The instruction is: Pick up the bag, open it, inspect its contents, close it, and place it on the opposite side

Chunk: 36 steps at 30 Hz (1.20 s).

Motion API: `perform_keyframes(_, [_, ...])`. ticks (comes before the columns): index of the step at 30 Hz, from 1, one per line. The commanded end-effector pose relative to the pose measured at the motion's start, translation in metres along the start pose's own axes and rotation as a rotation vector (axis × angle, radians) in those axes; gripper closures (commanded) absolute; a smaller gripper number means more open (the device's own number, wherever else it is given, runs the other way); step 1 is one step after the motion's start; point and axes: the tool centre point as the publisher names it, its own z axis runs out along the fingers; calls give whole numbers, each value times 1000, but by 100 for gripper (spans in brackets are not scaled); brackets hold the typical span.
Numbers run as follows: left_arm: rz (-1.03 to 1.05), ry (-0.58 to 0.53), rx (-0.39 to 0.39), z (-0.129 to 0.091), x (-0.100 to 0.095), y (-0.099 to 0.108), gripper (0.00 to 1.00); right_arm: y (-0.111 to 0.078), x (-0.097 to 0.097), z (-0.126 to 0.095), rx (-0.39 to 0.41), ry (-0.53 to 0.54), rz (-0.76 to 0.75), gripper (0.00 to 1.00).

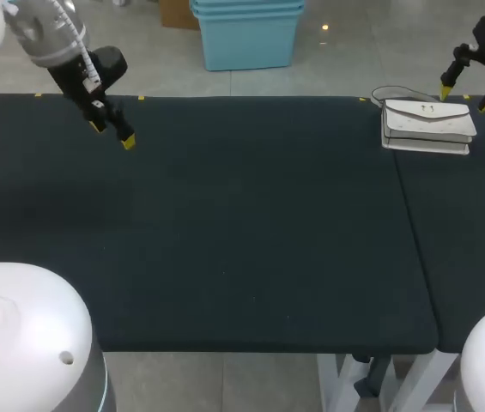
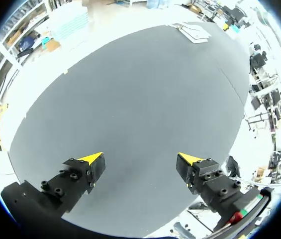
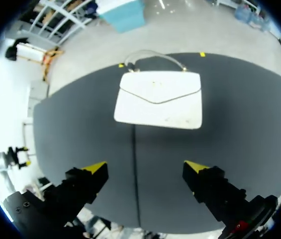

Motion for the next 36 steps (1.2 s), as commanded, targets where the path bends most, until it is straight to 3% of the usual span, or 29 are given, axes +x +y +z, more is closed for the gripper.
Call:
perform_keyframes(1, [501,77,247,9,2,3,0,4,-14,6,-5,97,20,0])
perform_keyframes(13, [521,77,251,13,1,3,0,17,-30,22,-18,62,139,0])
perform_keyframes(21, [673,162,355,34,9,-3,0,25,-47,38,-56,68,198,0])
perform_keyframes(36, [767,235,434,53,18,-21,0,63,-87,69,-142,89,280,0])
